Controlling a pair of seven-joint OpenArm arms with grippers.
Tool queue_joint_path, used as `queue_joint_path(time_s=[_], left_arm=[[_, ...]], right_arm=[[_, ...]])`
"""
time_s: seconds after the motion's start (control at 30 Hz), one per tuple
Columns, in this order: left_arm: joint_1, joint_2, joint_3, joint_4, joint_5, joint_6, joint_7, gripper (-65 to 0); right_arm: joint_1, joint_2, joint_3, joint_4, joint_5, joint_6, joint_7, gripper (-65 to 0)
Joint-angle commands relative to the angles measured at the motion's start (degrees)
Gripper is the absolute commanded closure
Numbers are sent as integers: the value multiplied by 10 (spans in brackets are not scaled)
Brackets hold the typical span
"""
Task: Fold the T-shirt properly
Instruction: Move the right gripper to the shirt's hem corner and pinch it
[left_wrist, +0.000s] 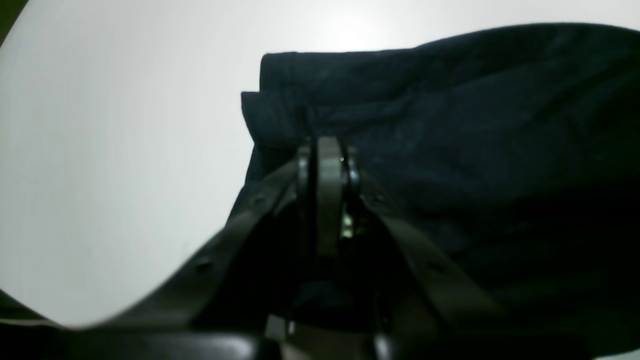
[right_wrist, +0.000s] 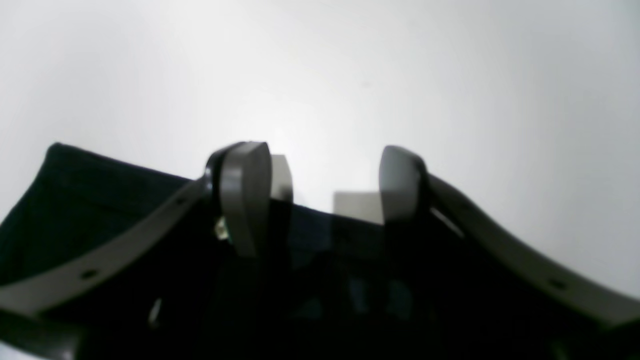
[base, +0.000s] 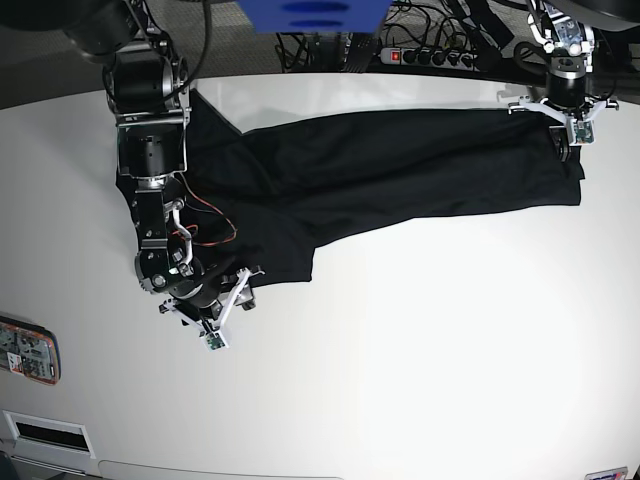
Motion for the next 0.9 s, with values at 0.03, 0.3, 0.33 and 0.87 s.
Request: queue_joint_path(time_s=[0.03, 0.3, 0.33, 0.87], left_arm=[[2, -6, -5, 10, -7, 3, -14, -24], [1, -6, -4, 10, -7, 3, -14, -25], [1, -6, -4, 10, -7, 3, -14, -25], [1, -6, -2, 10, -7, 3, -14, -25]], right_arm=[[16, 19, 6, 8, 5, -2, 8, -332], [40, 51, 18, -53, 5, -2, 14, -332], [40, 52, 19, -64, 5, -2, 15, -332], [-62, 52, 19, 59, 5, -2, -34, -330]])
